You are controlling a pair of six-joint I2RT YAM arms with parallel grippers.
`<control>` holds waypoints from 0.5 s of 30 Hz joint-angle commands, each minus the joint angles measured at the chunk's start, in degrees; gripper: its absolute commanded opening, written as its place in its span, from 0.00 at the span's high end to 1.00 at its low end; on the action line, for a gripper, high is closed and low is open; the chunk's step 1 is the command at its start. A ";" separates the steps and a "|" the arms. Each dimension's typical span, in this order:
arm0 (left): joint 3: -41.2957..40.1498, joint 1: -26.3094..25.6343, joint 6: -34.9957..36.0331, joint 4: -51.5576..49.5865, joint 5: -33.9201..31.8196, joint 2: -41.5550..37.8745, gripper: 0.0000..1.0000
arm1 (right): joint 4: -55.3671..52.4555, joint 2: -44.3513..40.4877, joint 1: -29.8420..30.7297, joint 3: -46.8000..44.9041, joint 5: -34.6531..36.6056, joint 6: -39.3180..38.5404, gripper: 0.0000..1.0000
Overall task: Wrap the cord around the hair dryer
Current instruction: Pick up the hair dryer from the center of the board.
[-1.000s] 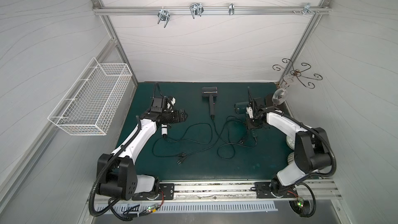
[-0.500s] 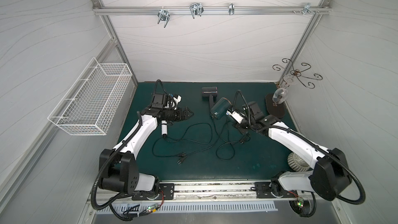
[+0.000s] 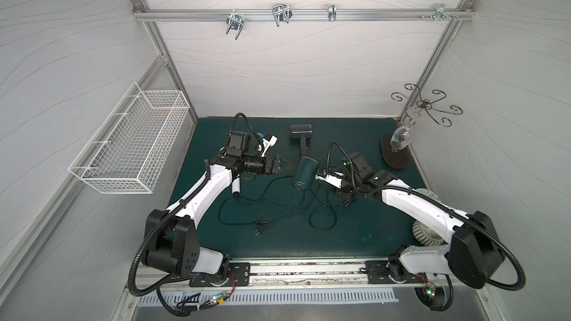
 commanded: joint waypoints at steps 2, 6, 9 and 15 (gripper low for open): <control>2.66 -0.55 1.37 0.53 2.59 1.30 0.08 | 3.23 -1.93 2.19 3.10 -2.86 -3.55 1.00; 3.01 -0.81 1.56 0.40 2.42 1.51 0.09 | 3.36 -1.77 3.86 4.12 -2.50 -4.00 1.00; 3.28 -1.16 1.84 0.23 2.50 1.52 0.10 | 3.60 -1.47 4.73 4.71 -2.12 -4.18 1.00; 3.98 -2.17 2.82 -1.27 2.22 2.26 0.11 | 4.23 -0.66 6.45 5.85 -1.50 -4.88 1.00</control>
